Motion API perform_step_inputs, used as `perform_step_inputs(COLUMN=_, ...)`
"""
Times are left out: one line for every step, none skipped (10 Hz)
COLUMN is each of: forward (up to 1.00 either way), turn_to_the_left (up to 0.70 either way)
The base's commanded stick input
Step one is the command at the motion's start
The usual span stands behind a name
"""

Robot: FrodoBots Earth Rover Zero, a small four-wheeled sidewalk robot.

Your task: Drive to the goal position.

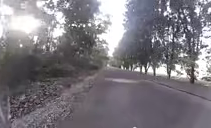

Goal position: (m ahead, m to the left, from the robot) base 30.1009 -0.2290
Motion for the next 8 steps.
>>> perform_step_inputs(forward=0.70, turn_to_the_left=0.00)
perform_step_inputs(forward=0.70, turn_to_the_left=0.00)
perform_step_inputs(forward=0.70, turn_to_the_left=0.00)
perform_step_inputs(forward=0.70, turn_to_the_left=0.00)
perform_step_inputs(forward=0.70, turn_to_the_left=0.00)
perform_step_inputs(forward=0.70, turn_to_the_left=0.00)
perform_step_inputs(forward=0.70, turn_to_the_left=0.00)
perform_step_inputs(forward=0.70, turn_to_the_left=0.00)
